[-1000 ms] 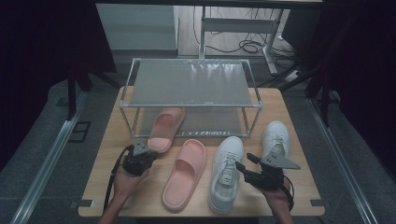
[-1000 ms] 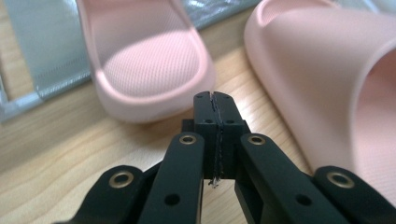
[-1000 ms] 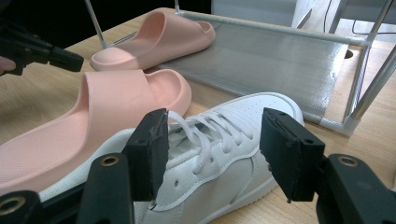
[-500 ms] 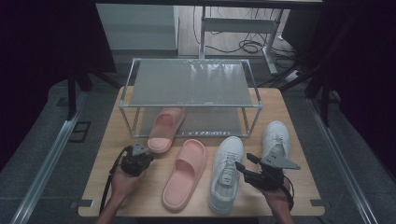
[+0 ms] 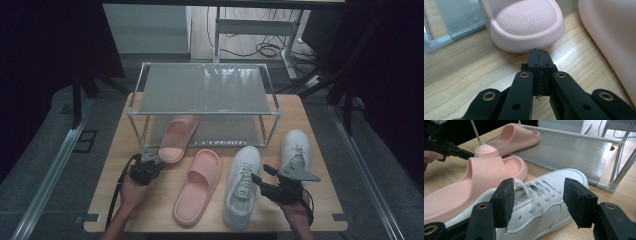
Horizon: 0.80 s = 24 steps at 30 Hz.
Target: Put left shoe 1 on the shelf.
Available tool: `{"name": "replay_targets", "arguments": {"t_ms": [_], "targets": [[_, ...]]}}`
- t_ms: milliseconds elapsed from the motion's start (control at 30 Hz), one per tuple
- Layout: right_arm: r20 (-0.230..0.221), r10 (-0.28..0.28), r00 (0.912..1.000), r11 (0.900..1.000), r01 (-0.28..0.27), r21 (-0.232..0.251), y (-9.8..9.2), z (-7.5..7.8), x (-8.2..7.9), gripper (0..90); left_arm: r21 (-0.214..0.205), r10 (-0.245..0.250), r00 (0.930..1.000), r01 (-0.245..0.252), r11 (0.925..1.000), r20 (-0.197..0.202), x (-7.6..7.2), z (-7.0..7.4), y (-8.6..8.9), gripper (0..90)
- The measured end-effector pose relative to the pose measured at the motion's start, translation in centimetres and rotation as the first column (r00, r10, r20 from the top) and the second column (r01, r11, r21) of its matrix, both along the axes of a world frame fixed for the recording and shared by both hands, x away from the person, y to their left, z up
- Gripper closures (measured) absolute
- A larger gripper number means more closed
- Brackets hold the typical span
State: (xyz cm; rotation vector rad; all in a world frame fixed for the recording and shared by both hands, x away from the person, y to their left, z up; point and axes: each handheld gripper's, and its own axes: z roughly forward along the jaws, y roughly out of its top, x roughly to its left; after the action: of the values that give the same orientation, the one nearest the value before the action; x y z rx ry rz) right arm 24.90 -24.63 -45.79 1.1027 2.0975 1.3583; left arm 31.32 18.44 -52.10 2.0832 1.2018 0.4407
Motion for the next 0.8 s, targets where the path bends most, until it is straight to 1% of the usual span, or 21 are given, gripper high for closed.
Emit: {"name": "replay_targets", "arguments": {"t_ms": [100, 333, 433, 600, 800], "targets": [[0.002, 0.003, 1.0, 1.0, -0.003, -0.003, 0.1, -0.1, 0.0, 42.4, -0.011, 0.011, 0.9999, -0.011, 0.9999, 0.0, 0.3, -0.1, -0.1, 89.9], [0.002, 0.001, 1.0, 1.0, -0.001, -0.001, 0.1, 0.0, 0.0, 42.4, -0.009, 0.015, 0.9999, -0.015, 0.9998, 0.001, 1.0, -0.2, -0.6, 90.0], [0.001, 0.001, 1.0, 1.0, -0.001, 0.0, 0.1, 0.0, 0.0, 42.4, -0.013, 0.02, 0.9998, -0.02, 0.9997, 0.002, 1.4, -0.2, -1.1, 90.0], [0.002, 0.003, 1.0, 1.0, -0.003, -0.001, 0.1, 0.0, 0.0, 42.4, -0.01, 0.012, 0.9999, -0.012, 0.9999, 0.005, 1.8, -0.3, -1.6, 89.9], [-0.002, 0.003, 1.0, 1.0, -0.003, 0.001, 0.1, -0.1, 0.1, 42.4, -0.024, 0.019, 0.9998, -0.018, 0.9996, 0.0, 2.6, -0.3, -2.5, 89.9]]}}
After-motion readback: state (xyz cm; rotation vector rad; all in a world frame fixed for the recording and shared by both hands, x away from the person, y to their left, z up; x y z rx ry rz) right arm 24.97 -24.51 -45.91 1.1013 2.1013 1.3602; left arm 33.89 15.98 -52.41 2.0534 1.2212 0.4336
